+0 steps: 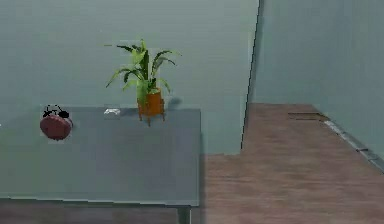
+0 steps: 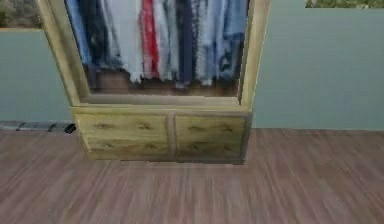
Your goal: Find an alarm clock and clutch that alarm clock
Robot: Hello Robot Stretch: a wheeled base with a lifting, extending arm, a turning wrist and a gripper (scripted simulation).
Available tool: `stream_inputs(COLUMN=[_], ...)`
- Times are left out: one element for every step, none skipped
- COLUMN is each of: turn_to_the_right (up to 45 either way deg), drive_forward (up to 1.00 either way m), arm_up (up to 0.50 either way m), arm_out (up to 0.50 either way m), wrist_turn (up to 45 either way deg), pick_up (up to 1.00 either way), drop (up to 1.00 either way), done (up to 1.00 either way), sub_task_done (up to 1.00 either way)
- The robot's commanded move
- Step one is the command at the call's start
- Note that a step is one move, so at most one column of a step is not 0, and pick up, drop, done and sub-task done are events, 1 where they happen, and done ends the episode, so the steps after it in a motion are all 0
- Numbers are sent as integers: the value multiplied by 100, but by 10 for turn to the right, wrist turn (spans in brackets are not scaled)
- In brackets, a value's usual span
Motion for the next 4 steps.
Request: stream_inputs(turn_to_the_right=[-450,-450,-330,390], drive_forward=[0,0,0,0], arm_up=[0,0,0,0], arm_out=[0,0,0,0], wrist_turn=[0,0,0,0], pick_up=[0,0,0,0], drop=[0,0,0,0], done=[0,0,0,0], sub_task_done=[0,0,0,0])
